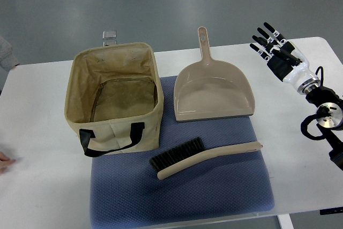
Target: Put pink broom in yellow bag with right hand
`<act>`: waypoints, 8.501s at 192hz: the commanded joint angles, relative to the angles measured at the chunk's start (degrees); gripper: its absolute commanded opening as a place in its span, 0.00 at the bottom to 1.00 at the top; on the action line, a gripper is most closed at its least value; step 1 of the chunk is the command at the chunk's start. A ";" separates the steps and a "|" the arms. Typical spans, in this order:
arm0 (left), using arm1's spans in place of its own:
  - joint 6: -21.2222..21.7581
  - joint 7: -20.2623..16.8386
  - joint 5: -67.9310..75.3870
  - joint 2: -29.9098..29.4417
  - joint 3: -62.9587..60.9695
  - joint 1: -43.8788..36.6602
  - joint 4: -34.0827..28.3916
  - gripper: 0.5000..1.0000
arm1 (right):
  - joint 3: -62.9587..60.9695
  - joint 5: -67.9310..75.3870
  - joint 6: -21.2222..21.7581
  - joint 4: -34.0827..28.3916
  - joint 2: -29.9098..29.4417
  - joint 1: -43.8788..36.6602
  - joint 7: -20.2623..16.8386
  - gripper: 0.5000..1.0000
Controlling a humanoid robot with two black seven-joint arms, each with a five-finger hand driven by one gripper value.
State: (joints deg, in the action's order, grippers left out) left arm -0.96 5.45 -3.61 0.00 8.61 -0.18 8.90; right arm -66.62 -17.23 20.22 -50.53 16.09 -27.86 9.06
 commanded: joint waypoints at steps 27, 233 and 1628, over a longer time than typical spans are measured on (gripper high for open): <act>0.00 -0.17 -0.08 0.00 0.26 -0.18 -0.03 1.00 | 0.00 0.00 -0.01 -0.01 -0.01 0.00 0.00 0.86; 0.00 -0.17 0.00 0.00 -0.09 -0.18 0.06 1.00 | 0.09 -0.09 0.17 -0.18 0.52 -0.18 0.00 0.86; 0.00 -0.17 0.00 0.00 -0.09 -0.18 0.06 1.00 | -9.67 -18.98 6.32 2.19 -5.10 -1.94 -2.38 0.77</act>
State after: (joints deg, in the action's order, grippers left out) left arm -0.97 5.27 -3.60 0.00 8.55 -0.36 8.96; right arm -76.27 -37.18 26.73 -49.13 12.42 -31.14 6.44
